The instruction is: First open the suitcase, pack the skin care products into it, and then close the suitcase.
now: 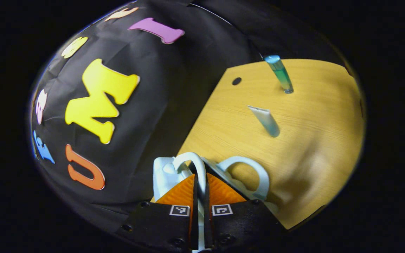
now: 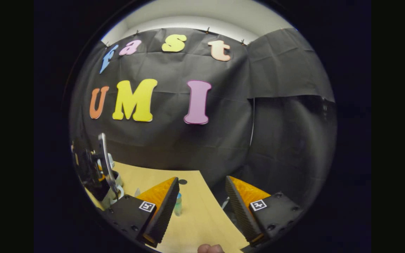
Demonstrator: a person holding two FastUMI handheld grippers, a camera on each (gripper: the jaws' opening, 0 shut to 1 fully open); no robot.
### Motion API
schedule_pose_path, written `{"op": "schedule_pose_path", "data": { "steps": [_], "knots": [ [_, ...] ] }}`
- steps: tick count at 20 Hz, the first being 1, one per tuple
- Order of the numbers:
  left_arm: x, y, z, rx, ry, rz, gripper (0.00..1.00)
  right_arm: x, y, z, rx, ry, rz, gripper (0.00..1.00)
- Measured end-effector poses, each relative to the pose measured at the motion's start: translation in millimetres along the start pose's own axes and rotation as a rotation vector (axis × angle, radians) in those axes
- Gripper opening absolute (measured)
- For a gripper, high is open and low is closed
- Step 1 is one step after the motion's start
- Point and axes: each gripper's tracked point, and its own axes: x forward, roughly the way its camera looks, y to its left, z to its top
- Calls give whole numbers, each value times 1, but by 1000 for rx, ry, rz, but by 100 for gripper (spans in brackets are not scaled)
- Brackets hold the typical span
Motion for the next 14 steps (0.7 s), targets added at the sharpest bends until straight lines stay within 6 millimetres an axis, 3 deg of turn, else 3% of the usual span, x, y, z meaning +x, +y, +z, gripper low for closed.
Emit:
{"op": "schedule_pose_path", "data": {
  "steps": [4,7,9,14],
  "knots": [
    [-39,85,-25,-179,-105,131,6,0,46,24,-18,-33,82,79],
    [-57,155,-84,-313,-128,275,5,-1,81,32,-14,-30,142,79],
    [-63,180,-136,-394,-113,346,5,-2,102,41,-17,-35,167,79],
    [-33,230,-244,-652,-136,346,5,-11,150,48,-87,-39,241,79]
  ]
}}
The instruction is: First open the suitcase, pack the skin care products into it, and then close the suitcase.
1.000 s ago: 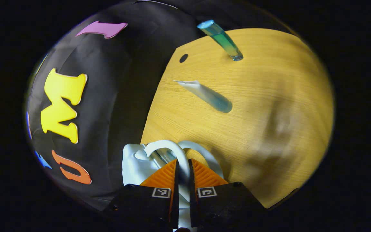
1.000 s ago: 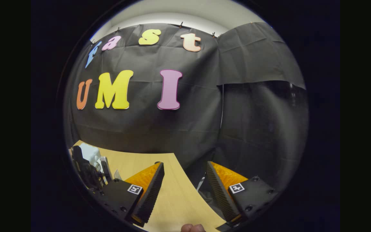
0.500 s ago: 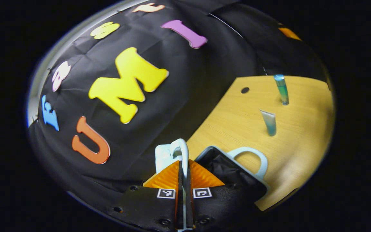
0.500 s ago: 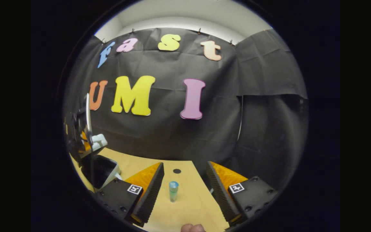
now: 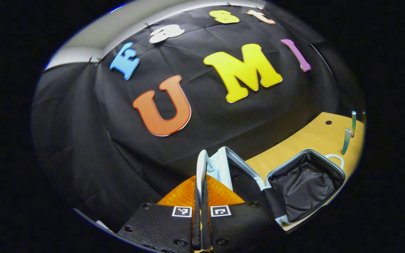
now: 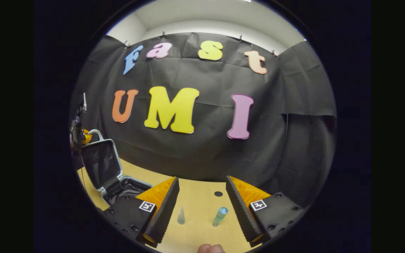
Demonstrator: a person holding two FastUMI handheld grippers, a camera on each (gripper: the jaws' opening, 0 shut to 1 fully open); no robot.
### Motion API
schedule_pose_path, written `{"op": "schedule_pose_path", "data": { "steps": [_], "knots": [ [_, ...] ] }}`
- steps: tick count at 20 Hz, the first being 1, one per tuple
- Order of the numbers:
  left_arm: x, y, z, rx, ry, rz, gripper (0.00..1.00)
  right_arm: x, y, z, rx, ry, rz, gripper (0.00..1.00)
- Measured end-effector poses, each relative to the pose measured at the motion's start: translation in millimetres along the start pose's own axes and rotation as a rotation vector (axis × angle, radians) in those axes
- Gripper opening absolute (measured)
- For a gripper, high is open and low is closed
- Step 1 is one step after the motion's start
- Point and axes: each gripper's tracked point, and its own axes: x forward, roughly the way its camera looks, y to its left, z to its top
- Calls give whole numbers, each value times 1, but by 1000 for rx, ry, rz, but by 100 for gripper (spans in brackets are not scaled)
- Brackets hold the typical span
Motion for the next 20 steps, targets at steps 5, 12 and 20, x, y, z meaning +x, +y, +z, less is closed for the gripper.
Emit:
{"op": "schedule_pose_path", "data": {
  "steps": [5,12,20],
  "knots": [
    [48,28,-117,-255,110,-34,6,-2,29,2,5,36,22,79],
    [73,6,-233,-617,289,-84,11,3,59,1,-51,66,74,79],
    [50,20,-213,-612,256,1,60,7,52,-6,-12,80,64,80]
  ]
}}
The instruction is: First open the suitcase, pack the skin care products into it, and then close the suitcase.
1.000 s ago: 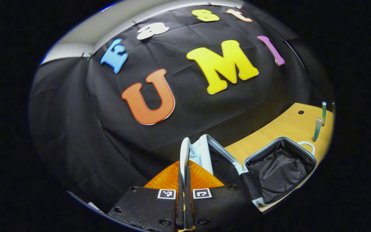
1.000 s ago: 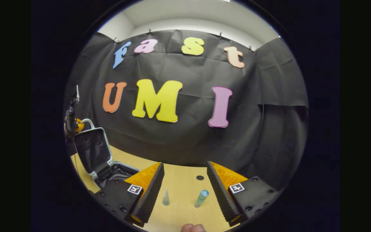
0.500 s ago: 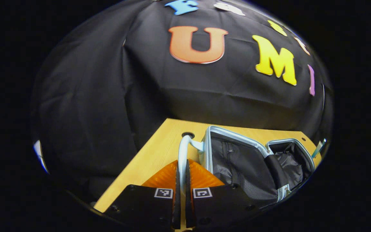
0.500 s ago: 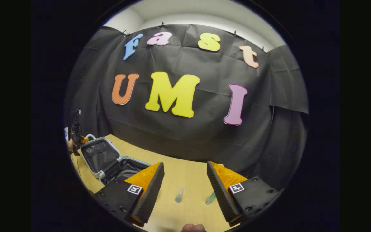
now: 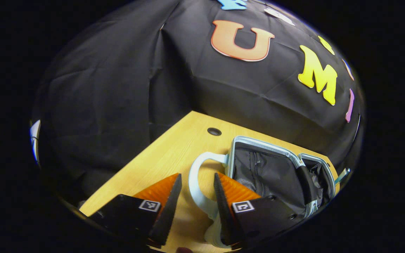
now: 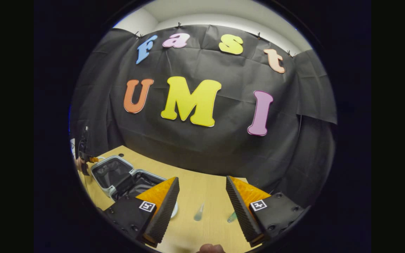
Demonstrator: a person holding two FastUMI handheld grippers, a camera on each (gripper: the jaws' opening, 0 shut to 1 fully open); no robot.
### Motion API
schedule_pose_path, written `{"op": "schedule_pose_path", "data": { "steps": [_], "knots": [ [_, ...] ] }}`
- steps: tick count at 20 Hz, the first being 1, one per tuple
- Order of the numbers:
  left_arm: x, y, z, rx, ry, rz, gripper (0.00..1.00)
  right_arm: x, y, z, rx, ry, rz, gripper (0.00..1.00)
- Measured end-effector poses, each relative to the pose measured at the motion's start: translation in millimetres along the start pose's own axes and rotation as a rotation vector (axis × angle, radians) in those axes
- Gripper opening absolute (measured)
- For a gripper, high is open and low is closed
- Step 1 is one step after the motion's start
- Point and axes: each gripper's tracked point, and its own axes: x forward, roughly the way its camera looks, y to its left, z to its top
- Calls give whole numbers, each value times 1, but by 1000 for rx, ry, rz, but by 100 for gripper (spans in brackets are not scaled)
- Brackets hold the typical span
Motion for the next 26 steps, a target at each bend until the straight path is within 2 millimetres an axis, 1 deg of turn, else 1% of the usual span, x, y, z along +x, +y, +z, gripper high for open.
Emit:
{"op": "schedule_pose_path", "data": {
  "steps": [1,2,3,4,5,6,7,9,10,11,12,14,17,20,22,24,26],
  "knots": [
    [-14,-8,17,37,-42,18,66,1,-2,0,11,-2,-3,79],
    [-29,-19,36,74,-89,40,68,2,-6,-1,25,-8,-7,79],
    [-45,-38,51,90,-117,48,77,3,-12,0,38,-18,-11,79],
    [-65,-60,65,116,-157,57,83,4,-18,-1,51,-27,-16,79],
    [-83,-88,79,151,-201,59,89,7,-27,-1,61,-33,-25,79],
    [-99,-112,89,173,-239,65,94,9,-35,-4,70,-37,-33,79],
    [-114,-140,94,181,-265,50,97,10,-43,-6,80,-39,-42,79],
    [-140,-197,95,191,-296,7,98,9,-64,-14,98,-40,-60,79],
    [-146,-223,90,195,-295,-1,100,8,-75,-18,103,-41,-68,79],
    [-156,-246,82,189,-292,-7,89,6,-85,-22,108,-40,-73,79],
    [-165,-269,73,178,-287,-10,98,4,-97,-28,111,-40,-81,79],
    [-181,-311,56,153,-283,-33,98,-2,-120,-39,114,-34,-96,78],
    [-194,-379,28,170,-261,-112,98,-8,-153,-61,106,-11,-111,80],
    [-194,-441,-3,250,-235,-193,98,-15,-184,-85,111,32,-128,79],
    [-197,-480,-25,266,-202,-258,98,-20,-202,-97,107,49,-140,80],
    [-196,-513,-47,282,-168,-309,98,-24,-216,-106,97,62,-146,79],
    [-193,-541,-68,311,-144,-347,98,-24,-223,-118,106,87,-146,79]
  ]
}}
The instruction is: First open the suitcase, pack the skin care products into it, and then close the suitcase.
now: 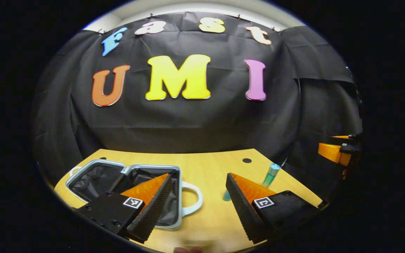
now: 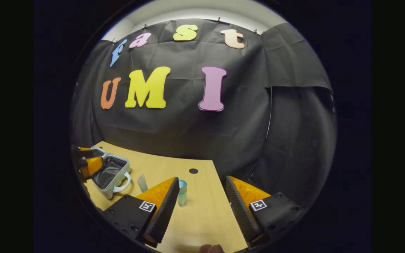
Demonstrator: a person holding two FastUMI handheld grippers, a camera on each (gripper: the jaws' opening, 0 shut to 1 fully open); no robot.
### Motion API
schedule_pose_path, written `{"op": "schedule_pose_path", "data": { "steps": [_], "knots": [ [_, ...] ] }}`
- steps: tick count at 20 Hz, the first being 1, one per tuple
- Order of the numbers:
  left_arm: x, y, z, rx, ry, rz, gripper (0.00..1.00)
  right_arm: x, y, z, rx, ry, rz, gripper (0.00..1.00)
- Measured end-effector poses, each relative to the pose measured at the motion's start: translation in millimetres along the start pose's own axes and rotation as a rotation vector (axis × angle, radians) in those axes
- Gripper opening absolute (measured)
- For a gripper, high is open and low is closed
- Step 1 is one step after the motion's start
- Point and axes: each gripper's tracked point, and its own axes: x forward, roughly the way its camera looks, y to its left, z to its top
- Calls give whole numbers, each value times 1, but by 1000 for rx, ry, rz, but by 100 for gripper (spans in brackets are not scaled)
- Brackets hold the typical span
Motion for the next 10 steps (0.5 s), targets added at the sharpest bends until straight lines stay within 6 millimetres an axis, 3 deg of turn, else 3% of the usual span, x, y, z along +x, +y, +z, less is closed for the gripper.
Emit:
{"op": "schedule_pose_path", "data": {
  "steps": [5,10],
  "knots": [
    [34,-54,-34,19,52,-78,98,-1,-16,-18,-13,36,-3,79],
    [72,-68,-79,-10,135,-69,100,-6,-36,-34,-31,80,-22,79]
  ]
}}
